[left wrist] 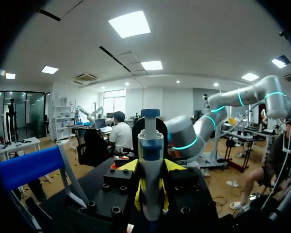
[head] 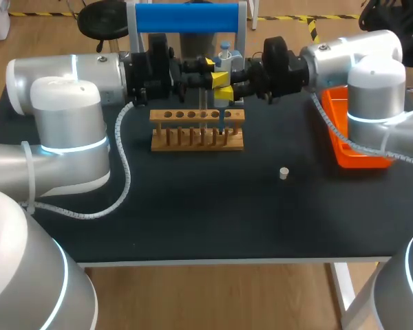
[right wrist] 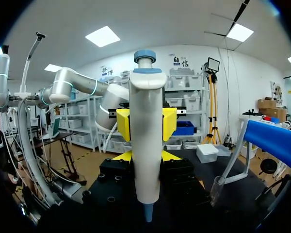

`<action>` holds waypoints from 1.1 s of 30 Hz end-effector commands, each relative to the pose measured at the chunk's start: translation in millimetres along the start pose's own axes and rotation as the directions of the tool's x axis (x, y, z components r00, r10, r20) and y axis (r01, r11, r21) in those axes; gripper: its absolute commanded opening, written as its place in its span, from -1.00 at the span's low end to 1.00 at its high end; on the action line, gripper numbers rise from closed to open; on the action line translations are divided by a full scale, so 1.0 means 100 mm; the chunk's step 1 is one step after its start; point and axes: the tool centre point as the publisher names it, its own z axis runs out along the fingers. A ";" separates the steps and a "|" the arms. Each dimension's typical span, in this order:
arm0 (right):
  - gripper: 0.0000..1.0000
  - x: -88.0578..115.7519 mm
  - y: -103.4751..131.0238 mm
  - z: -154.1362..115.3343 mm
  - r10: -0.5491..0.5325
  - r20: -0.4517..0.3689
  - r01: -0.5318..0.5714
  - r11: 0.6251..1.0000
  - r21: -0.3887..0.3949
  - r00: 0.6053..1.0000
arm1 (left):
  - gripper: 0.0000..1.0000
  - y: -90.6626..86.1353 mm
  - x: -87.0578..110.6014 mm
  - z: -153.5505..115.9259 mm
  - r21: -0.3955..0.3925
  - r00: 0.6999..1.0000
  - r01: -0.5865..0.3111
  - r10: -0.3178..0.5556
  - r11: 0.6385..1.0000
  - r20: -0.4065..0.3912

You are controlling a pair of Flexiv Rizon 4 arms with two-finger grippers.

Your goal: Invert the test tube, pick up the pipette, mount the tip to pipette, aspirate from beaker and dispense into the tube, eject the tip, return the pipette, and cap with the stopper.

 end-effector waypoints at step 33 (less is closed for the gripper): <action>1.00 0.10 0.06 -0.68 -0.003 -0.015 0.003 1.000 0.009 1.000 | -1.00 0.00 0.01 0.01 0.002 1.000 -0.001 0.001 1.000 0.000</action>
